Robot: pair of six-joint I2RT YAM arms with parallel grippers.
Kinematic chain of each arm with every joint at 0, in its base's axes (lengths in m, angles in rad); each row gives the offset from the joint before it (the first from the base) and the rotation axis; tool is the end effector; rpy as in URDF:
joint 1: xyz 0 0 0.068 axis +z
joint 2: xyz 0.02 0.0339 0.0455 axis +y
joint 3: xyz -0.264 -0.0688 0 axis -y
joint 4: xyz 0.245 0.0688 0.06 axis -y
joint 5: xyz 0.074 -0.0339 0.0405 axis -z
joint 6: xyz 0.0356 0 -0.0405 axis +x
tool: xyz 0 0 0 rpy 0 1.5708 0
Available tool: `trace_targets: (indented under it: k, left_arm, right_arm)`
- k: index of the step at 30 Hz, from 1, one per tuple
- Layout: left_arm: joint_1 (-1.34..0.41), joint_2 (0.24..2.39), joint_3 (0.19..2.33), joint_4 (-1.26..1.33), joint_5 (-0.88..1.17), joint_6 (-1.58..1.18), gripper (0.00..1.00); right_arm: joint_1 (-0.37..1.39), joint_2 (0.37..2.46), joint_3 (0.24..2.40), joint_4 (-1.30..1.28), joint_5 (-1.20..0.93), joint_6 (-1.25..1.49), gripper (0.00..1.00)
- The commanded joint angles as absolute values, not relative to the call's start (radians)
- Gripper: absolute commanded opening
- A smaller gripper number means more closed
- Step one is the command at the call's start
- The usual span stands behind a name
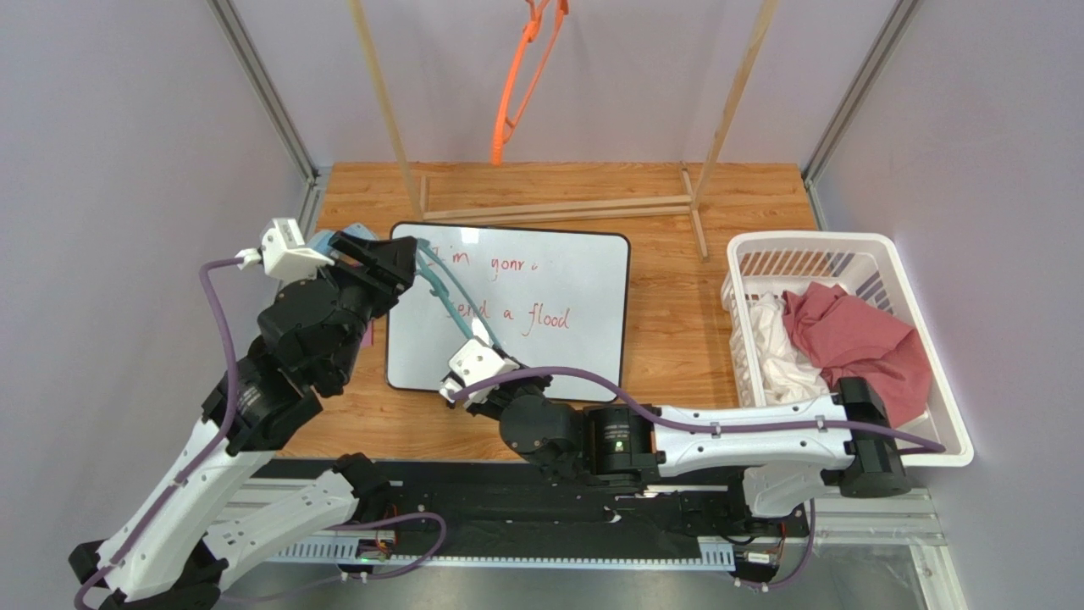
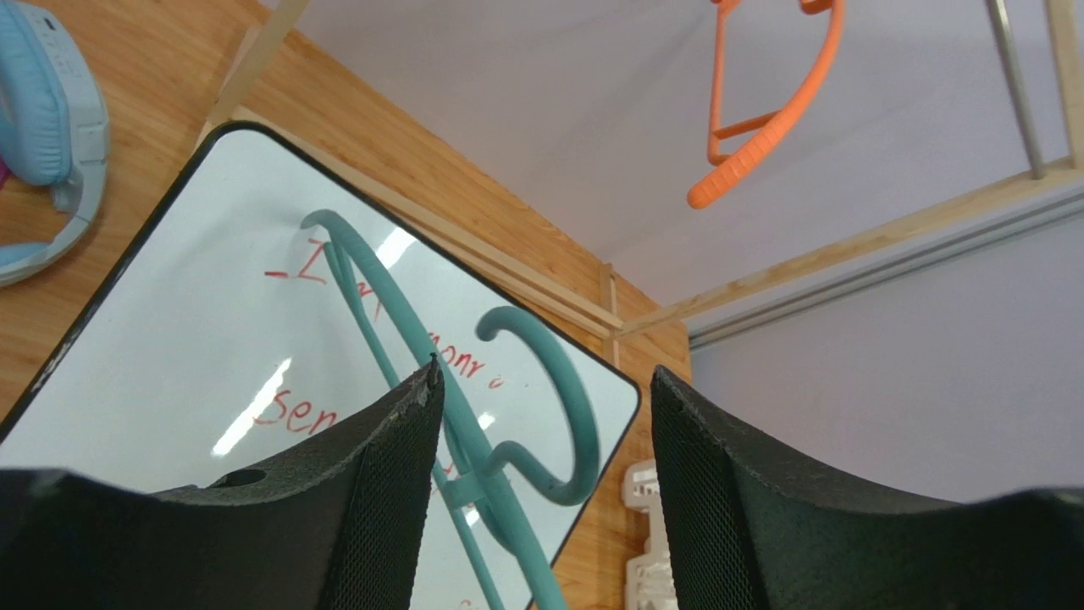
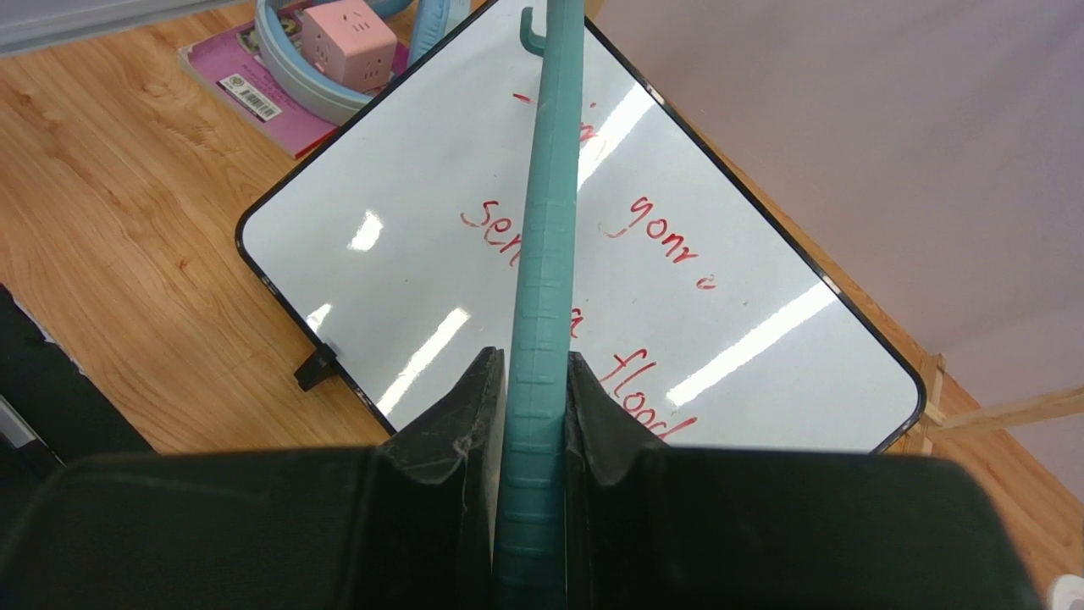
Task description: Remove the t-shirt from the hanger
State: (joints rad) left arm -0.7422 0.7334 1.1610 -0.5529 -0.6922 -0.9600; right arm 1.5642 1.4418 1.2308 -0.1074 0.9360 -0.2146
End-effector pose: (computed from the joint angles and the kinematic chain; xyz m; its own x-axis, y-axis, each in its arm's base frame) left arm 0.1057 -0.0661 0.4337 -0.0968 -0.7670 -0.6344 -0.0447 0.6401 -0.7670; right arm 0.0308 0.3283 0.3529 0.1232 -0.4695 -0.8743 -0.5749 0.6843 -0.4485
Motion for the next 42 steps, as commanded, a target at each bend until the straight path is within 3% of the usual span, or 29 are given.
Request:
trace_targets:
  k: [1, 11, 18, 22, 33, 37, 42]
  left_arm:
    - [-0.746, 0.664, 1.163, -0.474, -0.646, -0.881, 0.66]
    - [-0.746, 0.369, 1.088, -0.348, -0.482, -0.612, 0.69]
    - [-0.746, 0.224, 1.066, -0.449, -0.521, -0.519, 0.68]
    - [-0.746, 0.190, 1.057, -0.495, -0.549, -0.517, 0.68]
    - [-0.747, 0.225, 1.017, -0.474, -0.535, -0.528, 0.66]
    - [-0.746, 0.253, 1.026, -0.480, -0.497, -0.535, 0.65]
    - [-0.746, 0.258, 1.016, -0.486, -0.483, -0.552, 0.65]
  right_arm:
    - [1.568, 1.327, 1.184, 0.029, 0.923, -0.206, 0.00]
    - [1.531, 1.091, 1.134, -0.076, 0.726, -0.066, 0.00]
    - [1.315, 0.939, 1.049, -0.236, 0.119, 0.164, 0.00]
    - [1.206, 0.897, 1.025, -0.339, -0.038, 0.280, 0.00]
    - [0.537, 0.775, 0.933, -0.367, -0.538, 0.618, 0.00]
    - [0.260, 0.773, 0.902, -0.287, -0.646, 0.718, 0.00]
    - [0.056, 0.796, 0.914, -0.198, -0.686, 0.799, 0.00]
